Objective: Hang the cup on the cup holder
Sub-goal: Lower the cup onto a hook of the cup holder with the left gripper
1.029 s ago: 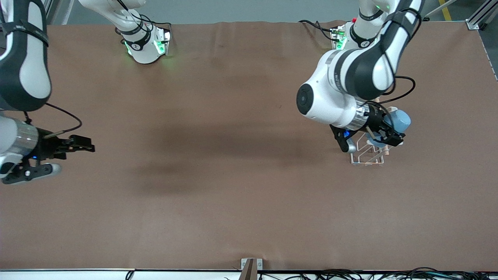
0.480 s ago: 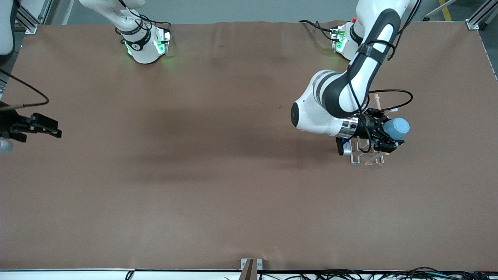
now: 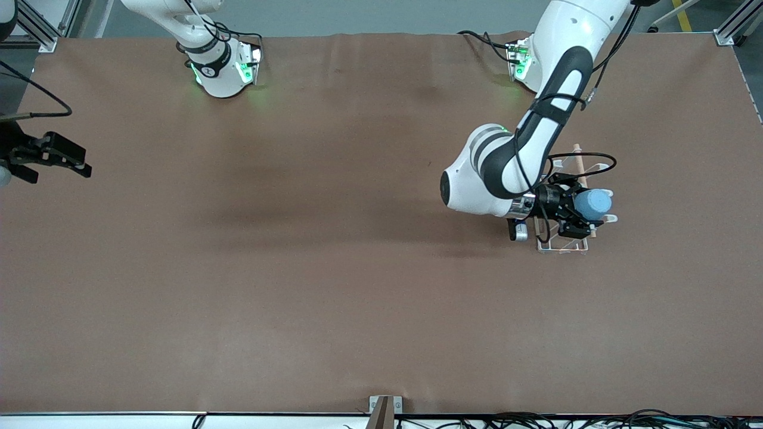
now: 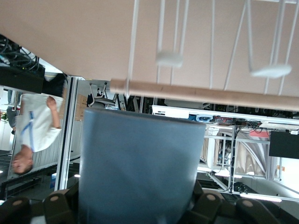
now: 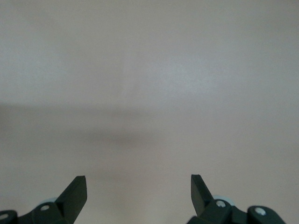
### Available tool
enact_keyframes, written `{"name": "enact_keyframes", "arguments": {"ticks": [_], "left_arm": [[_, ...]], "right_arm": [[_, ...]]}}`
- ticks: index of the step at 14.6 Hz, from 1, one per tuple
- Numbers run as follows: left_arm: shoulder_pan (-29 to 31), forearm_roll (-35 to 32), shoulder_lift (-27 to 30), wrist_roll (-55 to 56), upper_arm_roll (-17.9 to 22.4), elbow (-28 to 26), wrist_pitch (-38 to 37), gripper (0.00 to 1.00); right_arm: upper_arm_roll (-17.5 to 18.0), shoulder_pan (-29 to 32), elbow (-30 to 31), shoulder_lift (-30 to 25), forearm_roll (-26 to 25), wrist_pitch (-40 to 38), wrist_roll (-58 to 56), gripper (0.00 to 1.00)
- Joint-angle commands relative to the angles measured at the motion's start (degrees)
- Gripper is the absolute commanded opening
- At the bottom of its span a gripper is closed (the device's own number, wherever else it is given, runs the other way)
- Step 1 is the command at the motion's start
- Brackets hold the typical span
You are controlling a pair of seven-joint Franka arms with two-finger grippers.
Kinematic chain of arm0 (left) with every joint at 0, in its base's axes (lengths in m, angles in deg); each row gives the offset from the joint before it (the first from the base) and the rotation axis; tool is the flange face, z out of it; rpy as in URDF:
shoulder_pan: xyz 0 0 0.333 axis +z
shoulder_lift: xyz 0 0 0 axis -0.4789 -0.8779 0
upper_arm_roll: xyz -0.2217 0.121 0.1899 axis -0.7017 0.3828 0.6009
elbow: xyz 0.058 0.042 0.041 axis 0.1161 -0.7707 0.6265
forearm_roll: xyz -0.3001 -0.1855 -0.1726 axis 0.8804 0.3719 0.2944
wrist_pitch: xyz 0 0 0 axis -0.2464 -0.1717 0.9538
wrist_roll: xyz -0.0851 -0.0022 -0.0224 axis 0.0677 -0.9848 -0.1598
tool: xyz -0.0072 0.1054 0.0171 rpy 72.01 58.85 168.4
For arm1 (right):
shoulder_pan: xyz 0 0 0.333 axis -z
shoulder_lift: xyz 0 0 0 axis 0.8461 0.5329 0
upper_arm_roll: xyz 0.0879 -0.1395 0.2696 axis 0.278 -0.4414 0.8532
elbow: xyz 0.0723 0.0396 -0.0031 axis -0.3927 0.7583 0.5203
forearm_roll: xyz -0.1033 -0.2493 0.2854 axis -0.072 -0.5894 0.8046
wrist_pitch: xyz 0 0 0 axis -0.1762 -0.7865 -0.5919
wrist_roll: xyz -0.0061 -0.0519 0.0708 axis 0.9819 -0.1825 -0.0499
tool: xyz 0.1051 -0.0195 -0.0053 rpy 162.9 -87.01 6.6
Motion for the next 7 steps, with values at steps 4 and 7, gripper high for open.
{"name": "enact_keyframes", "arguments": {"ticks": [4, 7], "left_arm": [[-0.4, -2.13, -3.75, 3.95, -0.04, 0.14, -0.41, 0.23], [-0.23, -2.48, -5.16, 5.43, -0.04, 0.58, 0.12, 0.26]], "right_arm": [[0.33, 0.04, 3.52, -2.73, -1.47, 2.96, 1.15, 1.0], [0.33, 0.04, 3.25, -2.38, -1.64, 2.96, 1.15, 1.0]]}}
